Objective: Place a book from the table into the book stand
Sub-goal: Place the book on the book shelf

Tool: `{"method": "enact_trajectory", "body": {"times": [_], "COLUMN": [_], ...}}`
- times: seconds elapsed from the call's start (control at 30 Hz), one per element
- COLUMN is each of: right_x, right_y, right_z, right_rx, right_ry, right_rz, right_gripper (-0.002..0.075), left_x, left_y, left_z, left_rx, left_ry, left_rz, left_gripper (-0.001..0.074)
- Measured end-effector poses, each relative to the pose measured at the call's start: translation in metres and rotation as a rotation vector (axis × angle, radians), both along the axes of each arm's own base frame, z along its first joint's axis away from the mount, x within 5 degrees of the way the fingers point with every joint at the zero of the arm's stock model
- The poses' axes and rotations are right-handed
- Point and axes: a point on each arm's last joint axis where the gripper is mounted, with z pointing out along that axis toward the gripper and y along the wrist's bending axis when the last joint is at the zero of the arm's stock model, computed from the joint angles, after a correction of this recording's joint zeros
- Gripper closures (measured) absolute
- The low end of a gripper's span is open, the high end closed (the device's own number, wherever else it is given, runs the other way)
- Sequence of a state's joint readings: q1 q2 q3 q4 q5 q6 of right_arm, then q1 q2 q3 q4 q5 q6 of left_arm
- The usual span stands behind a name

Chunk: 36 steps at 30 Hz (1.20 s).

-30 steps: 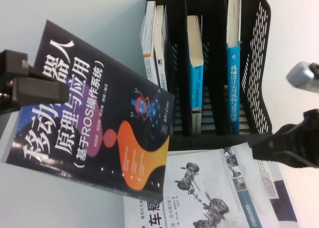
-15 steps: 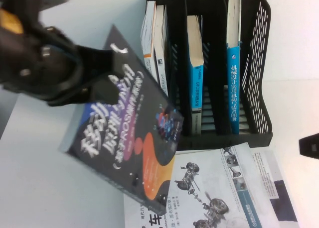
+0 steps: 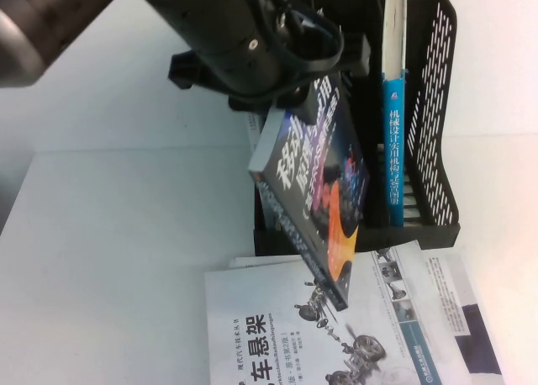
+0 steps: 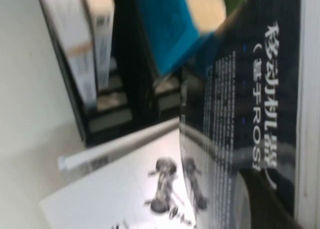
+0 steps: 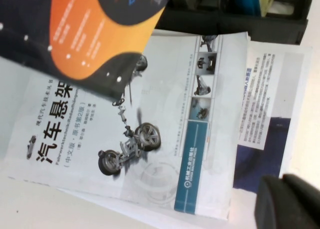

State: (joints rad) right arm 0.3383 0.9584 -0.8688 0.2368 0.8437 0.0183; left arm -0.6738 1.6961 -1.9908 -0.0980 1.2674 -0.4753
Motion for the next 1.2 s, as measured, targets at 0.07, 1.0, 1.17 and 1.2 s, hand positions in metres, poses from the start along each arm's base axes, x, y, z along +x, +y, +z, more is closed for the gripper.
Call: {"method": "enact_trajectory", "body": {"times": [0.07,1.0,1.17,1.2], "right_x": [-0.001,-0.002,-0.002,-0.002], "right_y": [0.000,-0.001,0.000,0.000], "right_z": [0.000,-0.001,-0.001,0.000], "right_rx": [-0.003,-0.005,0.003,0.006], "right_ry": [0.007,0.014,0.019,0.020], "right_rz": [0.000,-0.001,0.000,0.001], "right_gripper": [0.0729,0.0729,0.0729,0.0729], "left_x": [0.007,0.054,0.059,0.062], "left_y": [-0.005,-0.026,-0.024,-0.023], "left_z": [0.002,-0.004,0.005,0.005], "left_rx": [-0.008,-0.037,-0.054,-0.057], "left_ry": [-0.014,-0.224,-0.288,-0.291], "left_rz": [0.001,0.103,0.132,0.136], "left_gripper": [0.0622,0.0622,0.0622,0.0622]}}
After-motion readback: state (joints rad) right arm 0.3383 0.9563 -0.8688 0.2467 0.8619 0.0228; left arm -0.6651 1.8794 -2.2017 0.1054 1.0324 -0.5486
